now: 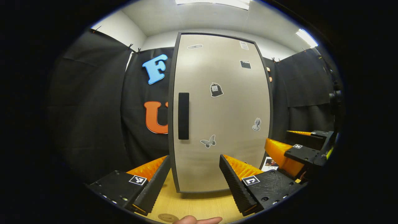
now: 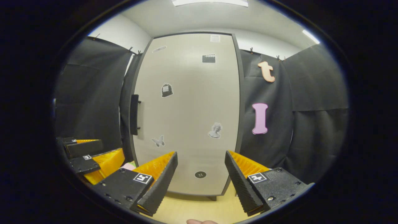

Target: Open the cabinet door with the right hand, grasp the bottle in the cabinet with the left hand and place it on the coaster, then close the cabinet door with the right hand.

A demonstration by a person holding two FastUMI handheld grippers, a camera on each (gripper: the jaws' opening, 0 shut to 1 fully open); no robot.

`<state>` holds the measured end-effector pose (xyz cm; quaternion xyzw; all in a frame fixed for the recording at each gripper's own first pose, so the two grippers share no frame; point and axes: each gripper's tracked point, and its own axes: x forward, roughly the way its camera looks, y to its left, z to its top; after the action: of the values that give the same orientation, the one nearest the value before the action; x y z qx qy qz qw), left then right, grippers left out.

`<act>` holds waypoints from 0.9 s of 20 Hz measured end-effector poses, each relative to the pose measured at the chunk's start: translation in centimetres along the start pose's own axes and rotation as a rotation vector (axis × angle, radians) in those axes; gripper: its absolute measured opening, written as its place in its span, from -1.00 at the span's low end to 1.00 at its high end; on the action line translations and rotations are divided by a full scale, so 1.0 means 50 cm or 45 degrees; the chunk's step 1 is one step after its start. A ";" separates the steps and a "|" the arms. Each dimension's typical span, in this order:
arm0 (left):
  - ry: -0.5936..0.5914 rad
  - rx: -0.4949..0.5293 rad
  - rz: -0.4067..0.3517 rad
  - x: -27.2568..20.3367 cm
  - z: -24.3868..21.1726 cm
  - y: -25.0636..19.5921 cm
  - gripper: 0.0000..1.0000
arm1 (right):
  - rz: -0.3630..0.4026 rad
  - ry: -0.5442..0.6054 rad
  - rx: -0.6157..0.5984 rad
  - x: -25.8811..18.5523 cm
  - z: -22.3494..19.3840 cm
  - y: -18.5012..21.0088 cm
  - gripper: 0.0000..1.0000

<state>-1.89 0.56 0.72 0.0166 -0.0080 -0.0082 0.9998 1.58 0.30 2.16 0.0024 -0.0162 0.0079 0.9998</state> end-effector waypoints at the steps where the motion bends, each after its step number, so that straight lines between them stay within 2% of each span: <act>1: -0.004 0.006 -0.007 -0.011 0.001 0.003 0.90 | 0.016 -0.008 -0.003 0.011 0.008 0.011 0.94; 7: -0.034 0.065 0.058 -0.078 0.010 0.075 0.89 | 0.168 -0.060 -0.056 0.079 0.049 0.119 0.92; 12: 0.010 0.136 0.200 -0.148 -0.011 0.167 0.92 | 0.258 -0.068 -0.077 0.147 0.058 0.212 0.94; 18: 0.075 0.120 0.433 -0.239 -0.044 0.294 0.92 | 0.360 -0.091 -0.105 0.211 0.072 0.345 0.94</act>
<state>-13.56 15.50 -1.18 0.0622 0.0183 0.1618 0.9847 11.74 17.71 6.17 -0.0407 -0.0522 0.1477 0.9868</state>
